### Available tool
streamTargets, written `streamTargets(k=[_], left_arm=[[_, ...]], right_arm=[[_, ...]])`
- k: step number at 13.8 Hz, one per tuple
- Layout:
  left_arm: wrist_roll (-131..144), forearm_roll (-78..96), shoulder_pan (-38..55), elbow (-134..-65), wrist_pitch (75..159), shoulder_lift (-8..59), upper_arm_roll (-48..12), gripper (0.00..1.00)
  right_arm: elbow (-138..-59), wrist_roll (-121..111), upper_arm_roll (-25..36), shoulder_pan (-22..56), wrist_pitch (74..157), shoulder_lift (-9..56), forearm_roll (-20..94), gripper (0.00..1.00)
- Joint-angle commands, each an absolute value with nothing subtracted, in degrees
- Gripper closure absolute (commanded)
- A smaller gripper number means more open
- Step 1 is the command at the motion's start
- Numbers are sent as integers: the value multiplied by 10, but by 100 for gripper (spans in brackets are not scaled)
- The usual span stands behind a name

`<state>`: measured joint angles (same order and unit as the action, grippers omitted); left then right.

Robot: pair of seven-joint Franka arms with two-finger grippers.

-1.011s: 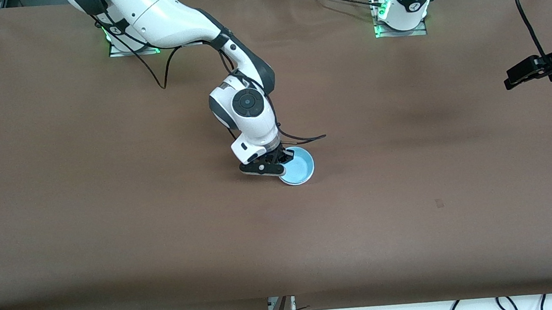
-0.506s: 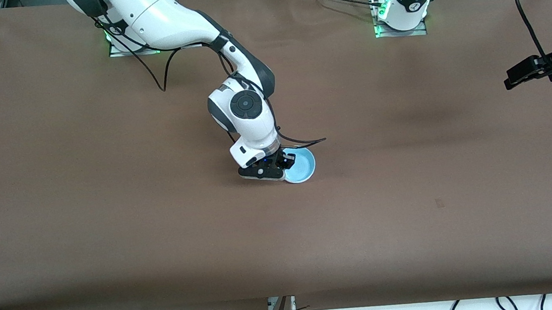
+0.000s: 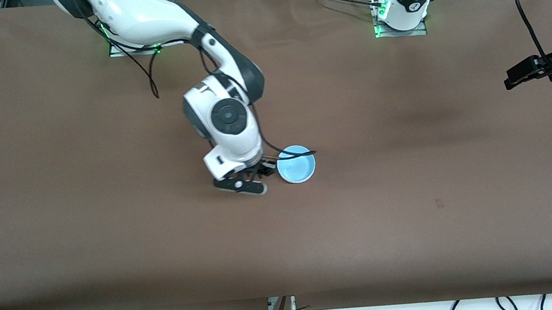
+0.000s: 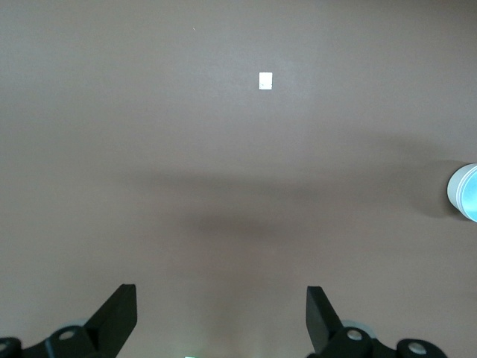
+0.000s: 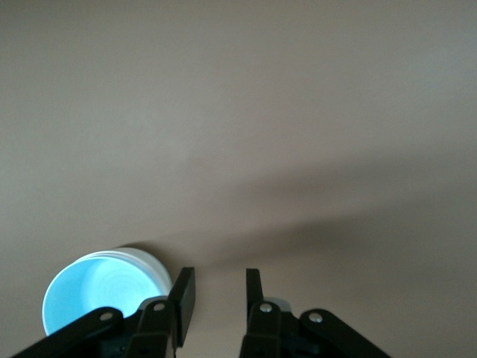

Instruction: Stack pink and blue bowls on white bowl

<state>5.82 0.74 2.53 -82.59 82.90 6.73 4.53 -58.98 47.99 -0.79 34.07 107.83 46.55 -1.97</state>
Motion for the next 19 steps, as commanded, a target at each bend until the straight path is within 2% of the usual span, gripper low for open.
streamTargets(k=[1, 5, 9, 11, 14, 16, 19], left_arm=[[48, 1, 27, -807, 817, 76, 48, 0], [48, 1, 27, -807, 817, 76, 48, 0], [48, 1, 27, -807, 817, 76, 48, 0], [49, 1, 27, -806, 817, 76, 48, 0], [49, 1, 28, -806, 817, 76, 48, 0], [49, 1, 29, -807, 817, 76, 48, 0], [49, 1, 29, -807, 817, 76, 48, 0]], right_arm=[[-576, 405, -20, 290, 986, 398, 12, 66], [-576, 248, -14, 202, 831, 301, 34, 64], [-577, 193, -11, 143, 732, 244, 32, 48], [-589, 135, 9, 129, 692, 212, 28, 45], [-640, 99, 52, 128, 686, 175, 32, 44], [-696, 99, 56, 127, 700, 141, 29, 44], [-807, 99, 56, 113, 771, 91, 27, 44]])
